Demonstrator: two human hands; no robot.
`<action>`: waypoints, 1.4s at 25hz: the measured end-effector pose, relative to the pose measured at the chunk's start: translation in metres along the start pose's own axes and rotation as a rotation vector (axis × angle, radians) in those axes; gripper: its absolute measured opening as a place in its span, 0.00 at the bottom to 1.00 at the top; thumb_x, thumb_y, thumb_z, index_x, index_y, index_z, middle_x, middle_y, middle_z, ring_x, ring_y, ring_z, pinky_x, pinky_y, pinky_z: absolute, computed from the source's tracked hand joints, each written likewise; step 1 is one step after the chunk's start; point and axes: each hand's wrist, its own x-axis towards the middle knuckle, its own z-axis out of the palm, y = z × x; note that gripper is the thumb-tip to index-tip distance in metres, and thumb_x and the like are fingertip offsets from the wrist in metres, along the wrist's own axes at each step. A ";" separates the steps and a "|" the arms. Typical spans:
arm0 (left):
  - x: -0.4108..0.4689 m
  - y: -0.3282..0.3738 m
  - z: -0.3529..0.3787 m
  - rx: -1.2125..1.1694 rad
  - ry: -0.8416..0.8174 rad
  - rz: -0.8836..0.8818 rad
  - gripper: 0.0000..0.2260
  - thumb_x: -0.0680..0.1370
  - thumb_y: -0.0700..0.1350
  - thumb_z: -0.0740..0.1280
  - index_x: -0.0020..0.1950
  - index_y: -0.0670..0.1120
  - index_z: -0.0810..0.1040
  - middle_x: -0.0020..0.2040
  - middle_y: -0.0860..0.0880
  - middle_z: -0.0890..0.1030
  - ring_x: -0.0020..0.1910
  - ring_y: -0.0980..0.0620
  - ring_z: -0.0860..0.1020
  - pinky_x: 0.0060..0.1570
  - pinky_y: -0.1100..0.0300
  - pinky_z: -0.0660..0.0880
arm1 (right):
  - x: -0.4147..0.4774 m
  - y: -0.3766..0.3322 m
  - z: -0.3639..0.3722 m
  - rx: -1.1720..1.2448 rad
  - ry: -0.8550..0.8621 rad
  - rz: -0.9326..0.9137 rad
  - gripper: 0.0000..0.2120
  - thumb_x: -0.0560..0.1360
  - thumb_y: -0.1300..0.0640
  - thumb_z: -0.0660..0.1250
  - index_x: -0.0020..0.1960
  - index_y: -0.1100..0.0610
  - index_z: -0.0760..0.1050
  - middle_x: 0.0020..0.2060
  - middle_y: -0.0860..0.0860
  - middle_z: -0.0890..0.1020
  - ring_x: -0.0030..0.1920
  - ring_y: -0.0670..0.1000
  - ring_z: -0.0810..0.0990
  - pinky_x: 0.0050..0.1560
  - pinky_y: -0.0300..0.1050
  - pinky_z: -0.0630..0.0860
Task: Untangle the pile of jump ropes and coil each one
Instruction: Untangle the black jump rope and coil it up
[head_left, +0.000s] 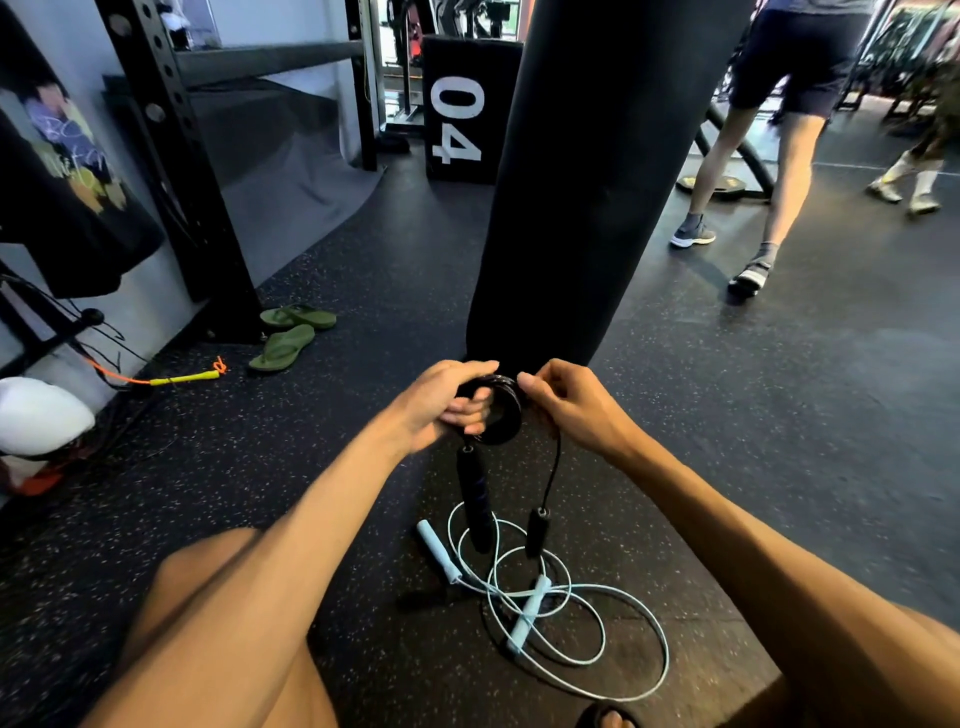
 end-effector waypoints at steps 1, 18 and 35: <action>0.001 0.001 0.001 -0.083 0.008 -0.001 0.19 0.82 0.48 0.59 0.32 0.44 0.67 0.20 0.53 0.57 0.18 0.57 0.55 0.25 0.62 0.62 | 0.000 0.001 0.000 0.019 0.011 0.029 0.17 0.80 0.45 0.63 0.42 0.58 0.72 0.30 0.51 0.75 0.30 0.48 0.73 0.32 0.48 0.72; 0.022 0.007 -0.011 -0.019 0.538 0.516 0.12 0.84 0.42 0.57 0.50 0.38 0.77 0.34 0.47 0.77 0.32 0.50 0.75 0.49 0.49 0.77 | -0.026 0.033 0.028 0.105 -0.597 0.388 0.07 0.78 0.59 0.68 0.43 0.58 0.73 0.40 0.56 0.85 0.43 0.53 0.81 0.50 0.49 0.78; -0.040 -0.019 -0.034 0.820 0.316 0.018 0.22 0.84 0.50 0.57 0.36 0.41 0.77 0.24 0.49 0.75 0.22 0.53 0.73 0.30 0.61 0.71 | 0.004 -0.021 0.028 -0.203 -0.150 -0.204 0.12 0.82 0.62 0.59 0.42 0.61 0.74 0.31 0.51 0.79 0.32 0.49 0.79 0.38 0.41 0.76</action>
